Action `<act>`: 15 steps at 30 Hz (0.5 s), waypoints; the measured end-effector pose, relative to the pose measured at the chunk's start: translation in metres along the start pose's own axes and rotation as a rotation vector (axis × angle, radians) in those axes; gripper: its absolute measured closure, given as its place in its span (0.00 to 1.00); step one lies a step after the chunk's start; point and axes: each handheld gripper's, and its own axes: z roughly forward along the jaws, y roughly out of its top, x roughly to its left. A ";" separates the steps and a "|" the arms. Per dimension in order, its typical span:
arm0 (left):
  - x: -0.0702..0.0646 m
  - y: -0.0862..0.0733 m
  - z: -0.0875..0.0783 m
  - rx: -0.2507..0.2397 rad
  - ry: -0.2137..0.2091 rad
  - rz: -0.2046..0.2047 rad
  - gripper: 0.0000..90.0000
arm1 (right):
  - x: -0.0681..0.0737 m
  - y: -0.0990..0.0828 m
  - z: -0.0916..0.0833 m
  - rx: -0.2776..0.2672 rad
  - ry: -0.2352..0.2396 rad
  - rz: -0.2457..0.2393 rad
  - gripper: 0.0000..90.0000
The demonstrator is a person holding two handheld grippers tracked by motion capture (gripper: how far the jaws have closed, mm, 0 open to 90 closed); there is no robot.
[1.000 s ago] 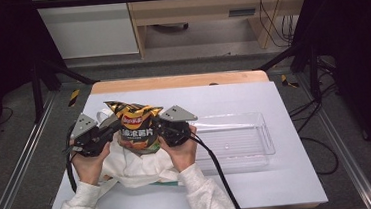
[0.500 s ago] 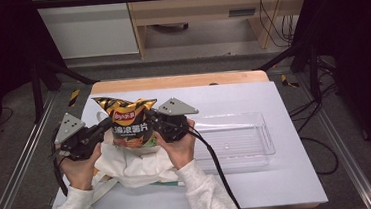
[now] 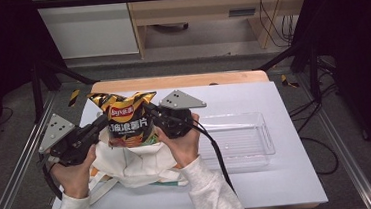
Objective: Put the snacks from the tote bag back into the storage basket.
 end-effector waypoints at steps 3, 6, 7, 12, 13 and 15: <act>-0.004 0.003 -0.001 -0.006 -0.008 0.001 1.00 | -0.001 0.005 -0.006 0.002 0.000 -0.006 1.00; -0.010 0.007 -0.002 -0.014 -0.019 0.008 1.00 | -0.002 0.010 -0.012 -0.001 -0.005 -0.017 1.00; -0.011 0.009 -0.002 -0.019 -0.022 0.009 1.00 | -0.002 0.012 -0.014 -0.003 -0.007 -0.017 1.00; -0.019 0.019 -0.004 -0.032 -0.021 0.018 1.00 | -0.003 0.022 -0.024 -0.021 -0.012 -0.026 1.00; -0.021 0.022 -0.004 -0.035 -0.022 0.021 1.00 | -0.003 0.024 -0.027 -0.024 -0.014 -0.032 1.00; -0.025 0.027 -0.004 -0.041 -0.021 0.033 1.00 | -0.005 0.028 -0.032 -0.031 -0.017 -0.034 1.00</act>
